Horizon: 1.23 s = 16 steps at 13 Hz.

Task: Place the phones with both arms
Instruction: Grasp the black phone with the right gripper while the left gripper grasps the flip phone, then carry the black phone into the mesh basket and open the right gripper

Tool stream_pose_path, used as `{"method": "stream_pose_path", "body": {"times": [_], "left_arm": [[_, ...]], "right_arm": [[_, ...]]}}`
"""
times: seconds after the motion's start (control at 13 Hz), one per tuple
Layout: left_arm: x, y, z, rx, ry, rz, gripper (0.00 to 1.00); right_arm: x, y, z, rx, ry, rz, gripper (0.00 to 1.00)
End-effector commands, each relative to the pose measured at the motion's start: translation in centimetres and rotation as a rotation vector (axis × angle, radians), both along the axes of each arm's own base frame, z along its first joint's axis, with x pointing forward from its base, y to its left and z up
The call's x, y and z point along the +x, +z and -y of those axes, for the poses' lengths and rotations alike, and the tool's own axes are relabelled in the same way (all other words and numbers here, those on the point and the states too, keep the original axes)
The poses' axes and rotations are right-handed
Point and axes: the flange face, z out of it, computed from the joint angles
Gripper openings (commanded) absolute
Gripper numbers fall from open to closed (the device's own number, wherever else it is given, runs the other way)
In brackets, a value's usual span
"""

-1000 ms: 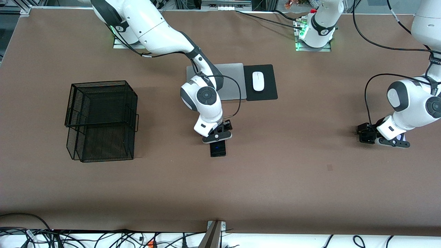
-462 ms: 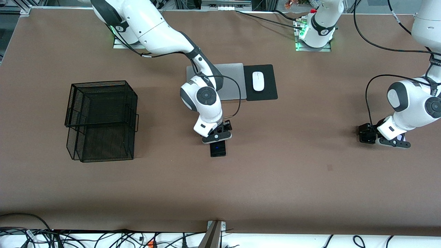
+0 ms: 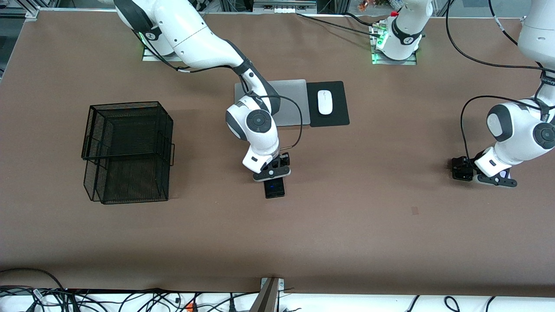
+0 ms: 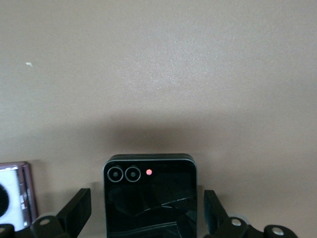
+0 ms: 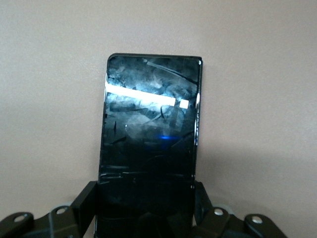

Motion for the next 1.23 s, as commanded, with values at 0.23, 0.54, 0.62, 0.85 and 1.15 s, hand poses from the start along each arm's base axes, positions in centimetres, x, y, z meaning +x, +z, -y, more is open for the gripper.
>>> {"method": "stream_pose_path", "body": {"times": [0.23, 0.54, 0.62, 0.85, 1.15], "left_arm": [[0.5, 0.0, -0.5, 0.011, -0.020, 0.011, 1.00], [0.6, -0.9, -0.4, 0.007, -0.019, 0.024, 1.00], [0.6, -0.9, -0.4, 0.008, -0.019, 0.026, 1.00], [0.6, -1.0, -0.4, 0.007, -0.017, 0.024, 1.00], [0.6, -1.0, -0.3, 0.007, -0.012, 0.024, 0.92]], "right_arm": [[4.3, 9.3, 5.0, -0.062, -0.088, 0.024, 0.13], [7.5, 17.4, 12.2, -0.076, -0.201, -0.011, 0.08], [8.1, 19.7, 14.4, -0.084, -0.231, -0.019, 0.08], [7.8, 25.4, 22.2, -0.197, -0.223, -0.152, 0.08], [5.8, 28.0, 34.5, -0.237, -0.139, -0.245, 0.08]]}}
